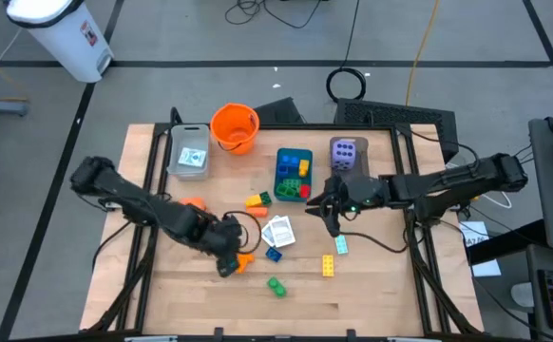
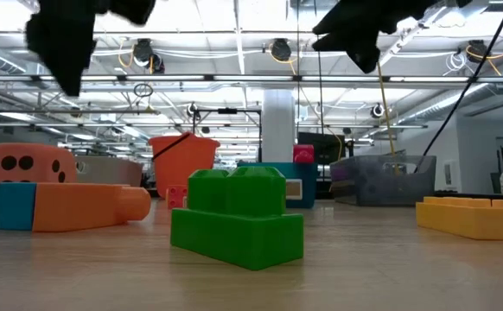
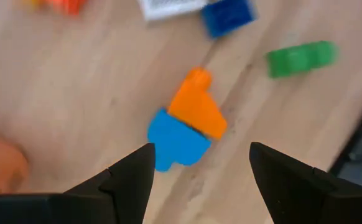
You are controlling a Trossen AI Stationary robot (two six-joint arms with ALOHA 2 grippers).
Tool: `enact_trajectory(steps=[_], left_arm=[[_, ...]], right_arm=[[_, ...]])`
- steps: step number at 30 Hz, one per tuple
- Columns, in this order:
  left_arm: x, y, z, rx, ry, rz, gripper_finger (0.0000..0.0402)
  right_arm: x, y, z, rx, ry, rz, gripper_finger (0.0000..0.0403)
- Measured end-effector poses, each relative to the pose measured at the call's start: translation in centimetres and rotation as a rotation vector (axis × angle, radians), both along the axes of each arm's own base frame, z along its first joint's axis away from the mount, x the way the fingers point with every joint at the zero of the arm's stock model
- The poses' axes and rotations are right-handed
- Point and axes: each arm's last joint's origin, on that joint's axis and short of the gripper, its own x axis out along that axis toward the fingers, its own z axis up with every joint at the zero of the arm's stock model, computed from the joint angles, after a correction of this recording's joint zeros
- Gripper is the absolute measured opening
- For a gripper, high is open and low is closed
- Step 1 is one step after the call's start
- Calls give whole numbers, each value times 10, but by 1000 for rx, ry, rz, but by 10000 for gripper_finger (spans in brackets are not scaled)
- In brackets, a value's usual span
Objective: Pick & Place Toys
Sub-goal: Put the blue game piece into the blue bin
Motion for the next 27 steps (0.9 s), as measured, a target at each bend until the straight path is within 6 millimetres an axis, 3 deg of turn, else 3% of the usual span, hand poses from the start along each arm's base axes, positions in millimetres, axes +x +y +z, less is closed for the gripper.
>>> enact_trajectory(steps=[3, 7, 12, 19, 27], left_arm=[[9, -6, -20, -35, 88, 128, 271], [14, -13, -37, -45, 157, 151, 271], [8, -21, -39, 17, 168, -101, 271], [-16, -25, -37, 195, 291, -359, 271], [-14, -33, -36, 288, 195, -537, 271]], right_arm=[[-8, 5, -5, 30, -28, 13, 105], [-20, 11, -9, 58, -51, 38, 105], [-36, 18, -11, 65, -74, 78, 105], [-51, 22, -10, 92, -102, 107, 105], [-54, 23, -11, 93, -104, 113, 105]])
